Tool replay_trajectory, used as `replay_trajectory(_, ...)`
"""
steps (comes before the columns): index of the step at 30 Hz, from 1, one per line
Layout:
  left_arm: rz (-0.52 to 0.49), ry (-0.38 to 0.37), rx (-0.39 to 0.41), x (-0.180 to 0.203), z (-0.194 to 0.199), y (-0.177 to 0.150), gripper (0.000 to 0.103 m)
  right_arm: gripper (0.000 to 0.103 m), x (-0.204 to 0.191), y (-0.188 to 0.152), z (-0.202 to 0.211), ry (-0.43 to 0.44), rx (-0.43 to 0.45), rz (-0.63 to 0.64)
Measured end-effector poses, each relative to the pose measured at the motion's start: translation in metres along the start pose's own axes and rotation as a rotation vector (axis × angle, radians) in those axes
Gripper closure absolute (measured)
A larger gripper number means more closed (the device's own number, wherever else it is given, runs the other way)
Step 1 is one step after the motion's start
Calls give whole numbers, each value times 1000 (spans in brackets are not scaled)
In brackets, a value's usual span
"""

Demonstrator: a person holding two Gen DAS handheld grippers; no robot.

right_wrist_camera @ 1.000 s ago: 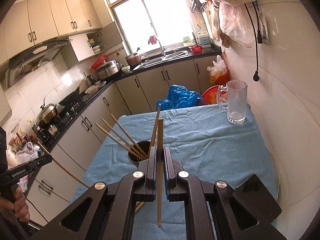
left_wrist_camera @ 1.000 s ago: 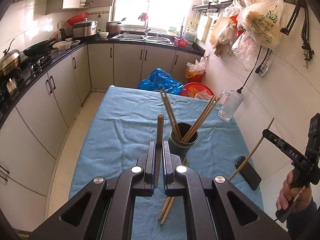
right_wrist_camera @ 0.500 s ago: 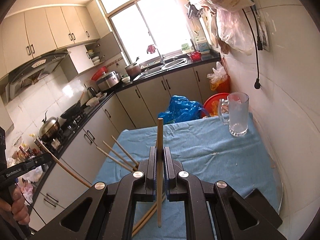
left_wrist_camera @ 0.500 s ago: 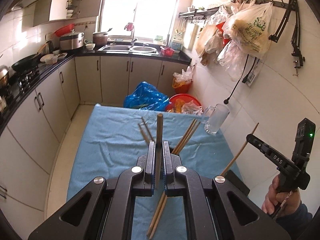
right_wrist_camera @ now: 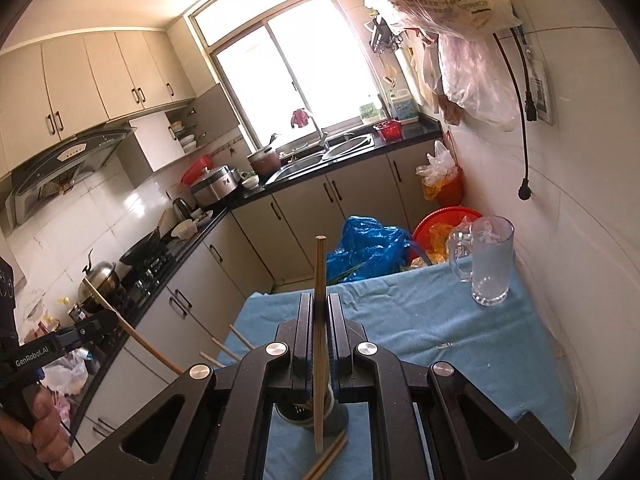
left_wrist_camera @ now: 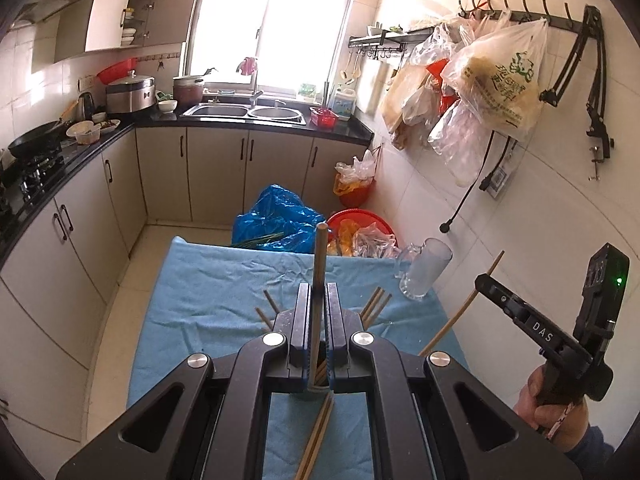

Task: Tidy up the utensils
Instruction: 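Lower both held chopsticks into the black holder cup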

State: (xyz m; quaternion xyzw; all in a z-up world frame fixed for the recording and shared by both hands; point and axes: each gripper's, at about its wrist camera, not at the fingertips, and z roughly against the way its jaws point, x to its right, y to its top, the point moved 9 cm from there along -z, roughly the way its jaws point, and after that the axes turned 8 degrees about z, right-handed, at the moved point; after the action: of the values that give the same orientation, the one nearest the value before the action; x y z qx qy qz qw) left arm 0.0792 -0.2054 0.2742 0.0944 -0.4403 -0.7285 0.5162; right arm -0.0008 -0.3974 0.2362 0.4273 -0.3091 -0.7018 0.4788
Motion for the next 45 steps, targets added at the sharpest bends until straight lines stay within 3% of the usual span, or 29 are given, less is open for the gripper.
replay_trajectory(15, 33, -30, -42, -13, -46, -4, 98, 97, -2, 9, -51, -42, 4, -50)
replay_trajectory(31, 43, -25, -128, -37, -87, -46, 98, 97, 2, -40, -99, -63, -109, -62)
replay_trajectory(45, -18, 44, -142, -51, -105, -70, 98, 97, 3, -77, -113, -60, -195, -57)
